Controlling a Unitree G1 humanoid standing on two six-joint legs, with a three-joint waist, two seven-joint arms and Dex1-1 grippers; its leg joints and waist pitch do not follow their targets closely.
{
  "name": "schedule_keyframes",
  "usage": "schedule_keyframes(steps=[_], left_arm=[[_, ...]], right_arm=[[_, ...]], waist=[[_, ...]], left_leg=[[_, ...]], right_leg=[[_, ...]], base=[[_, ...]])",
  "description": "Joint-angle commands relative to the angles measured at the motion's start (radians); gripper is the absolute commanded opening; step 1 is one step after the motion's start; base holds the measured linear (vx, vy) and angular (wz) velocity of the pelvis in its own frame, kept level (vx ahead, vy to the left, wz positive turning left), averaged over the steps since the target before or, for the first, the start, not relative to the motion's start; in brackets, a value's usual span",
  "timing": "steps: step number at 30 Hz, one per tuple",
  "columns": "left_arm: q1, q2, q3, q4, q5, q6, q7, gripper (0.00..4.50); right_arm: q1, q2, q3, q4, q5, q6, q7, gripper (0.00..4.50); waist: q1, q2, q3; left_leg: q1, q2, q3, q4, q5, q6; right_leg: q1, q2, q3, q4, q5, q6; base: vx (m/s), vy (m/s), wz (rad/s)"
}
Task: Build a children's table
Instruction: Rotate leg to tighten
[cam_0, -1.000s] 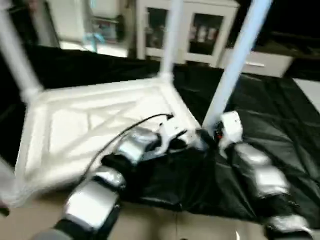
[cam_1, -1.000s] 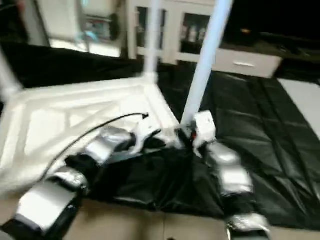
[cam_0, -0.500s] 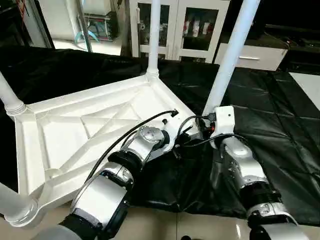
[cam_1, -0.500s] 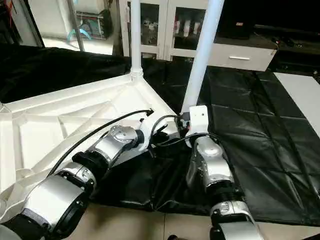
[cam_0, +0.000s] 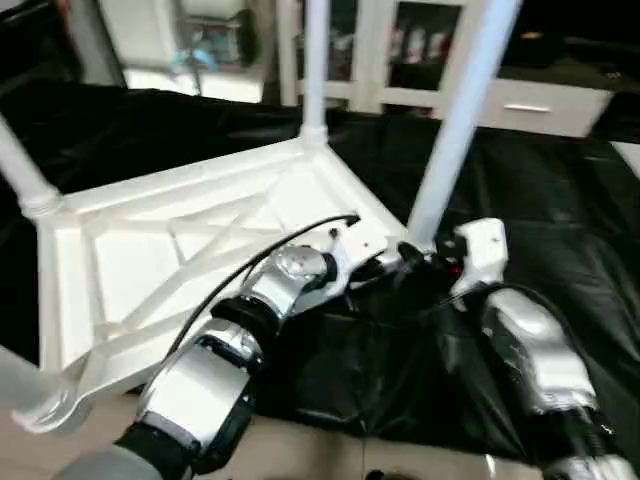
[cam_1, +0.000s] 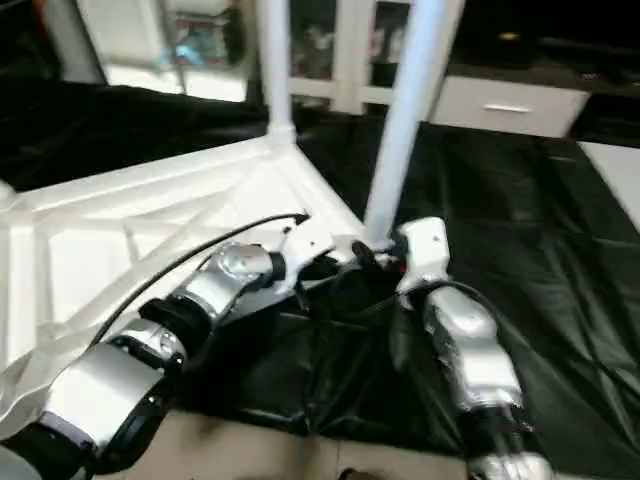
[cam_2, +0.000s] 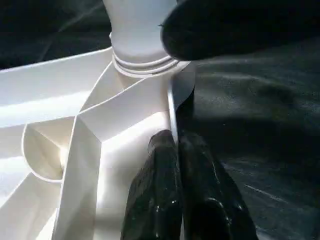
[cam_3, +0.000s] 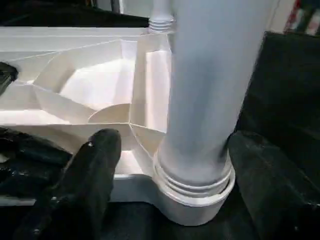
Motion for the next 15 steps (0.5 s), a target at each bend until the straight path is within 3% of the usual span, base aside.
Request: schedule_keyframes(steps=[1,4,7,8,9,10,11,12,13,15], left_arm=[[0.008,-0.010,-0.006,0.003,-0.003,-0.128,-0.034,0.00],[0.011,-0.020,-0.007,-0.004,0.004,-0.194,-0.007,0.00],[0.006,-0.033,0.026,-0.008,-0.019,-0.222,0.037,0.00],[0.004,-0.033,0.042,-0.010,-0.038,-0.204,0.011,0.44],[0.003,-0.031,0.060,-0.011,-0.058,-0.188,-0.013,0.44],[0.000,-0.027,0.081,-0.014,-0.078,-0.171,-0.018,0.44],[0.000,-0.026,0.085,-0.015,-0.081,-0.168,-0.018,0.44],[0.001,-0.019,0.091,-0.022,-0.089,-0.167,-0.026,0.74],[0.003,-0.013,0.100,-0.031,-0.101,-0.164,-0.039,0.84],[0.014,0.005,0.128,-0.074,-0.140,-0.148,-0.092,0.90]], right_arm=[[0.064,-0.036,-0.015,-0.113,0.017,0.055,0.042,3.67],[0.127,-0.062,-0.022,-0.181,0.045,0.080,0.069,3.67],[0.188,-0.086,-0.014,-0.237,0.075,0.098,0.105,3.67],[0.197,-0.086,-0.014,-0.246,0.084,0.102,0.114,3.71],[0.206,-0.087,-0.015,-0.257,0.091,0.107,0.118,3.71],[0.211,-0.086,-0.018,-0.266,0.102,0.110,0.125,3.71],[0.212,-0.085,-0.019,-0.268,0.104,0.111,0.126,3.71],[0.212,-0.084,-0.021,-0.273,0.116,0.117,0.135,3.71],[0.211,-0.084,-0.020,-0.278,0.121,0.118,0.141,3.71],[0.208,-0.083,-0.018,-0.291,0.135,0.125,0.155,3.71]], waist=[[0.014,-0.031,-0.070],[0.030,-0.031,-0.070],[0.035,-0.038,-0.069],[0.039,-0.036,-0.069],[0.038,-0.037,-0.069],[0.039,-0.041,-0.069],[0.043,-0.036,-0.071],[0.043,-0.033,-0.073],[0.039,-0.036,-0.070],[0.039,-0.040,-0.070]], left_leg=[[-0.003,0.024,0.008,-0.060,-0.170,0.146],[-0.001,0.028,0.008,-0.061,-0.162,0.149],[-0.004,0.027,0.007,-0.063,-0.178,0.139],[-0.001,0.028,0.008,-0.064,-0.183,0.134],[-0.002,0.028,0.007,-0.064,-0.184,0.133],[-0.005,0.026,0.008,-0.063,-0.181,0.130],[-0.002,0.027,0.009,-0.062,-0.182,0.130],[0.002,0.031,0.007,-0.060,-0.171,0.133],[-0.004,0.032,0.007,-0.061,-0.164,0.137],[-0.004,0.030,0.008,-0.059,-0.167,0.139]], right_leg=[[0.060,-0.026,0.037,-0.063,-0.296,-0.192],[0.060,-0.026,0.037,-0.059,-0.280,-0.191],[0.062,-0.026,0.035,-0.060,-0.316,-0.174],[0.058,-0.025,0.036,-0.062,-0.326,-0.171],[0.057,-0.025,0.036,-0.061,-0.328,-0.172],[0.058,-0.025,0.036,-0.060,-0.328,-0.174],[0.057,-0.028,0.037,-0.059,-0.312,-0.189],[0.054,-0.026,0.037,-0.052,-0.263,-0.209],[0.055,-0.023,0.036,-0.047,-0.228,-0.217],[0.057,-0.022,0.035,-0.047,-0.219,-0.217]], base=[[0.000,0.000,0.00],[0.000,0.000,0.00],[0.000,0.000,0.00],[0.000,0.000,0.00],[0.000,0.000,0.00],[0.000,0.000,0.00],[0.000,0.000,0.00],[0.000,0.000,0.00],[0.000,0.000,0.00],[0.000,0.000,0.00]])
